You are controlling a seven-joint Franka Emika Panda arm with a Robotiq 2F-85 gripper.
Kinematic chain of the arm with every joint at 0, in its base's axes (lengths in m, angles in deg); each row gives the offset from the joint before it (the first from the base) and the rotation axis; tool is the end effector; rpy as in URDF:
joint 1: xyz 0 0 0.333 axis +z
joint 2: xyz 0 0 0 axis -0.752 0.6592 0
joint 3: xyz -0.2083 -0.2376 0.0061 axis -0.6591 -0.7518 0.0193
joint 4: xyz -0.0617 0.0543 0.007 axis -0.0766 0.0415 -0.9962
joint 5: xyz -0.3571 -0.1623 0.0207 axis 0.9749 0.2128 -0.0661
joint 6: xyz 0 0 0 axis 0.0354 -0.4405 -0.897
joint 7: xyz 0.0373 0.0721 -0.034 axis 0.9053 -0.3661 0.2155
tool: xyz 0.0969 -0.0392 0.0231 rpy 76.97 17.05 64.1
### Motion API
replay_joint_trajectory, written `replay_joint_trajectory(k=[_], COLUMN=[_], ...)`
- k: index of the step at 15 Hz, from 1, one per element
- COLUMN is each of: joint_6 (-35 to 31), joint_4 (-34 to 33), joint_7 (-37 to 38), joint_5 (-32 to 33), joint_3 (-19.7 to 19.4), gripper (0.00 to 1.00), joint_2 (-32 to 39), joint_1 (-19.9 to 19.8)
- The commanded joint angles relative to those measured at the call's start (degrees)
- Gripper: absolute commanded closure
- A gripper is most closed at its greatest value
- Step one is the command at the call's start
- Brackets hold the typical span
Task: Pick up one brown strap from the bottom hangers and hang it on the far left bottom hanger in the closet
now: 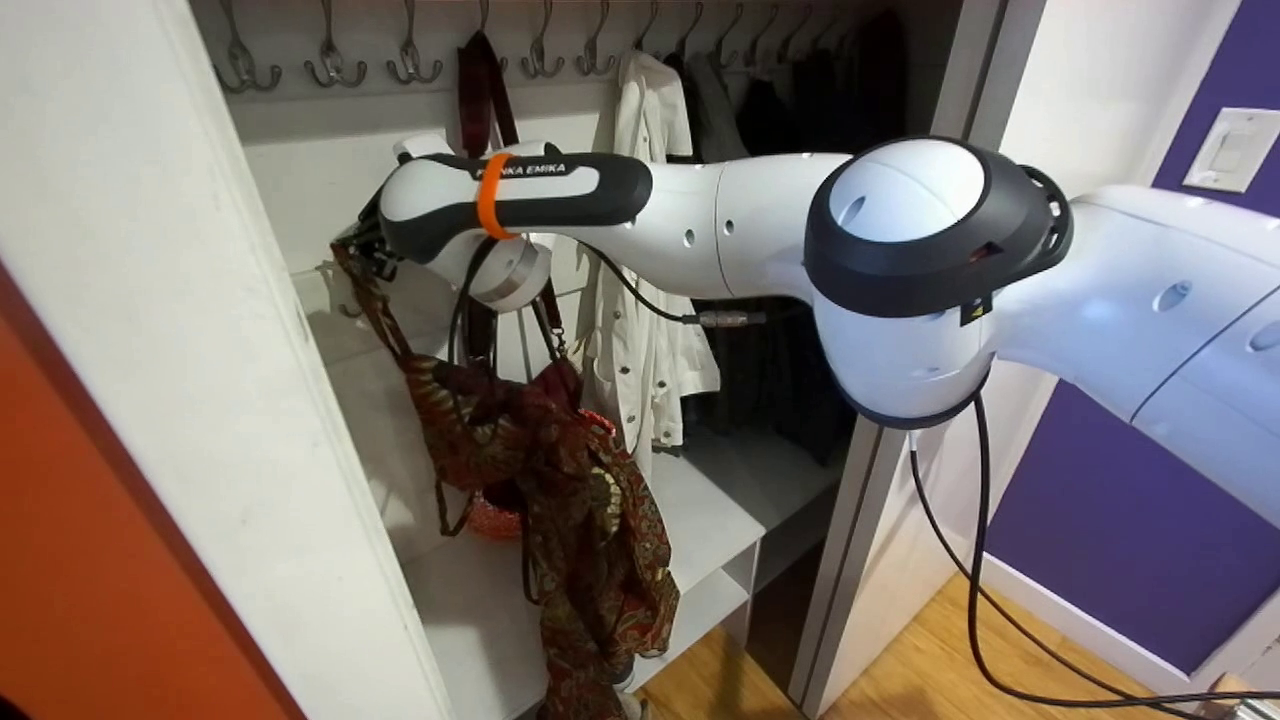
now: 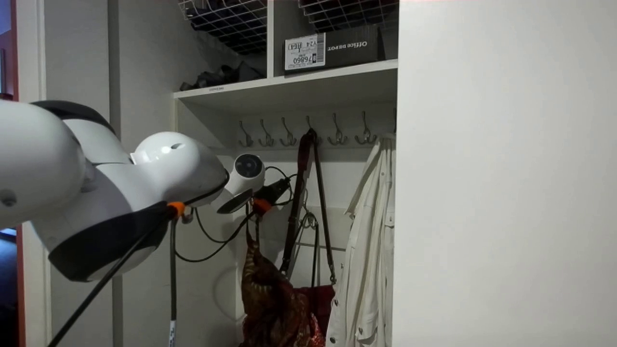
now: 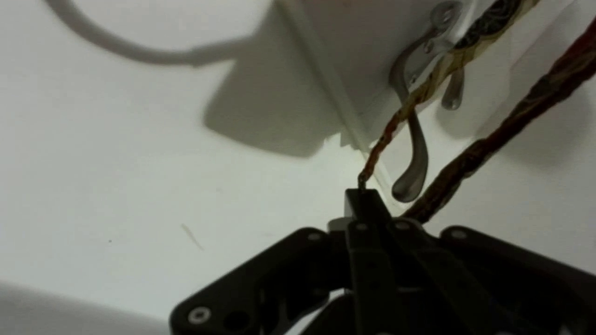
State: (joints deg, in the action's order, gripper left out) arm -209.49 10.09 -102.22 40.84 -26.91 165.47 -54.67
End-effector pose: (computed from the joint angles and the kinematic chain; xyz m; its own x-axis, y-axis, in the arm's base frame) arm 0.8169 0.2161 0.3487 -0.3208 0.7078 0.6293 0.5994 -0.3627 0.7135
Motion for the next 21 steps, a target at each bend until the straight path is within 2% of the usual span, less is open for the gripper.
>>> replay_joint_trajectory(k=[1,2,3,4,6,13,16,21], joint_6=[3.29,3.87,4.25,4.65,4.73,4.96,7.24,14.17], joint_4=[-5.14,-5.66,-6.18,-6.61,-7.34,-7.04,-6.78,-6.16], joint_7=[-3.26,-3.69,-3.74,-3.98,-4.50,-2.63,0.79,8.00], joint_5=[0.55,0.50,0.46,0.35,0.21,-0.41,-0.73,0.30], joint_3=[1.13,1.06,0.67,0.73,0.91,0.93,-1.01,-6.26], gripper=[1.00,1.00,0.94,0.72,0.68,0.21,0.02,0.00], joint_2=[1.64,1.68,1.70,1.79,1.94,0.20,-0.68,-2.93], joint_1=[2.45,2.77,3.07,3.32,3.65,3.02,2.92,2.99])
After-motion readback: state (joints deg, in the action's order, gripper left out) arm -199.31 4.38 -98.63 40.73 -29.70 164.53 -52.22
